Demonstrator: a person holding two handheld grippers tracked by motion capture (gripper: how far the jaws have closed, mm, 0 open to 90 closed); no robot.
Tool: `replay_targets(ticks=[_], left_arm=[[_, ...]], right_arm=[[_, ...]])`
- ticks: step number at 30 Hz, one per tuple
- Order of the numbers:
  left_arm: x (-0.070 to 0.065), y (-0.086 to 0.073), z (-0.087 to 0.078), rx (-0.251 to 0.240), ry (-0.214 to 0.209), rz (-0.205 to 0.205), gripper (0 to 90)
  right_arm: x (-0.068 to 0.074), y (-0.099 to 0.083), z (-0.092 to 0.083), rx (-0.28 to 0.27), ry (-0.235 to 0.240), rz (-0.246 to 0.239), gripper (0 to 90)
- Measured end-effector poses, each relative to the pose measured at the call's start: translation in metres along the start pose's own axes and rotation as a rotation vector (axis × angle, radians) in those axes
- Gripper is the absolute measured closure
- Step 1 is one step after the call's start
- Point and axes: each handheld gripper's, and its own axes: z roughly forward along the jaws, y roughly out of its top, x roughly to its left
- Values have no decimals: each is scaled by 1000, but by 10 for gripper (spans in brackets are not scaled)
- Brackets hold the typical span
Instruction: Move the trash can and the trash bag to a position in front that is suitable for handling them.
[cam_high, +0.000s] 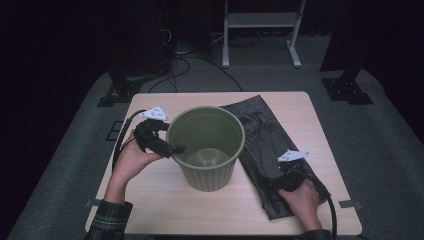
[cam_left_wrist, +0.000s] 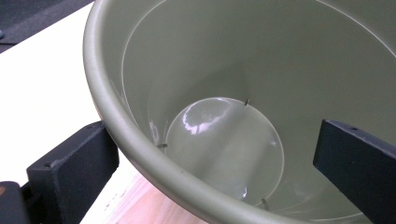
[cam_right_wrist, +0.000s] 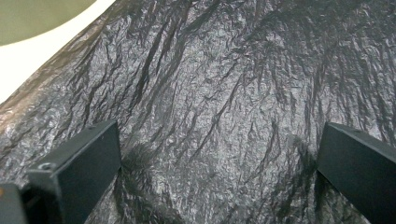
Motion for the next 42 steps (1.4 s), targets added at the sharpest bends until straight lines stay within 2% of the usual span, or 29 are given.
replay_targets(ticks=[3,12,24,33,42], left_arm=[[-8,4,6,11,-9,21,0],[-21,9,13,16,-30,44,0],[-19,13,12,0,-17,38,0],[-15,18,-4,-45,14,33,0],[-18,11,-27,-83,42,22,0]], right_arm=[[0,0,0,0,0,0,0],[0,0,0,0,0,0,0],[0,0,0,0,0,0,0],[2,0,0,1,-11,11,0],[2,0,0,0,-15,15,0]])
